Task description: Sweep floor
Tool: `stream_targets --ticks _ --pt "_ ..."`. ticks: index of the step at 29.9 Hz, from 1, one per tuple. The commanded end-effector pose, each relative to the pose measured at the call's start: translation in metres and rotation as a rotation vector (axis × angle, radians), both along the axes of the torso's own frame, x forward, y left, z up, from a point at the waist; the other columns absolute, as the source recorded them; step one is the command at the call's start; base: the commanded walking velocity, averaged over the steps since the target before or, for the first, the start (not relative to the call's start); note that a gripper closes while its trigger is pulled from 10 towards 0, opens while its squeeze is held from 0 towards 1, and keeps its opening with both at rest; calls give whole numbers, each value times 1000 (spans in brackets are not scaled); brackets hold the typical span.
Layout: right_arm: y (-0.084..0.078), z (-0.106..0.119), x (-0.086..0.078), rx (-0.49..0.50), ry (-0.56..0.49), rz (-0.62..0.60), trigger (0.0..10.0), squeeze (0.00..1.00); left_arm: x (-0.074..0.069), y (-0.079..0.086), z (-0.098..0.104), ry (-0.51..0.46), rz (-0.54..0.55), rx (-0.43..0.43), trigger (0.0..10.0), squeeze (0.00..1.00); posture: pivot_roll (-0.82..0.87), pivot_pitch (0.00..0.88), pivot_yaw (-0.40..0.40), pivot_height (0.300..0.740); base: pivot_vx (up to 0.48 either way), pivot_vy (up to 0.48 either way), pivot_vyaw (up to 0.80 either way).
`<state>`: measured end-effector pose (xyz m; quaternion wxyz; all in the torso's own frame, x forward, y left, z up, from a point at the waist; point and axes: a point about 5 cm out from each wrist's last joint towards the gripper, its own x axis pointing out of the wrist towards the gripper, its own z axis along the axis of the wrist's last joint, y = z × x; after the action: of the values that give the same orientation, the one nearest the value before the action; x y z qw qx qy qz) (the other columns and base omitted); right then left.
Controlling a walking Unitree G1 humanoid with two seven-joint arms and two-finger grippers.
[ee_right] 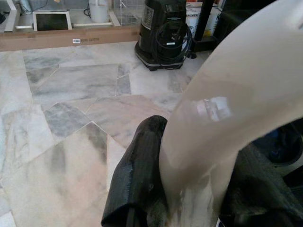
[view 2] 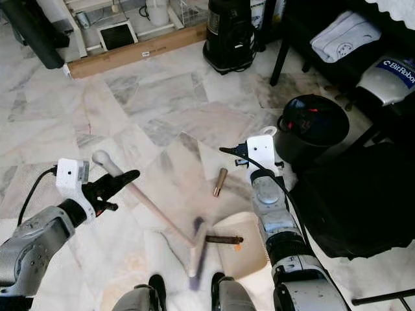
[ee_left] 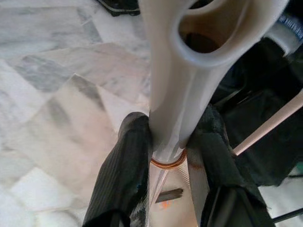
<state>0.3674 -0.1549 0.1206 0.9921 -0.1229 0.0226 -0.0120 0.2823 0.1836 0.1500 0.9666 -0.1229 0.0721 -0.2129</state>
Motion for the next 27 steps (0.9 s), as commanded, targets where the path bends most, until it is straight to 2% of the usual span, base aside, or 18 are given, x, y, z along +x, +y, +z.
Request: stream_targets --ticks 1,3,10,13,14,18,23,24,25,27 --pt "5 -26 -9 34 113 11 10000 0 -1 2 -3 28 5 -41 10000 0 -40 296 46 740 0 0 0" --pt "5 -25 -9 35 112 12 10000 0 0 4 2 18 17 -95 10000 0 -36 294 45 740 0 0 0" --pt "7 -22 -7 40 102 15 10000 0 2 6 12 -25 41 -116 10000 0 -32 289 45 740 0 0 0" --pt "7 -15 -4 47 74 19 10000 0 6 11 31 -123 101 -96 10000 0 -32 277 43 740 0 0 0" --pt "7 -11 -2 57 53 21 10000 0 7 14 46 -195 141 -108 10000 0 -29 274 43 740 0 0 0" --pt "9 -1 1 115 23 30 10000 0 6 19 69 -299 177 -111 10000 0 -27 267 41 740 0 0 0" --pt "14 8 2 125 -10 53 10000 0 7 27 86 -383 252 -123 10000 0 -26 255 36 740 0 0 0" --pt "15 13 3 140 -28 57 10000 0 6 31 94 -425 301 -118 10000 0 -25 250 34 740 0 0 0" --pt "15 13 3 140 -28 57 10000 0 6 31 94 -425 301 -118 10000 0 -25 250 34 740 0 0 0" --pt "15 19 3 160 -54 56 10000 0 6 36 100 -466 366 -98 10000 0 -24 245 32 740 0 0 0"
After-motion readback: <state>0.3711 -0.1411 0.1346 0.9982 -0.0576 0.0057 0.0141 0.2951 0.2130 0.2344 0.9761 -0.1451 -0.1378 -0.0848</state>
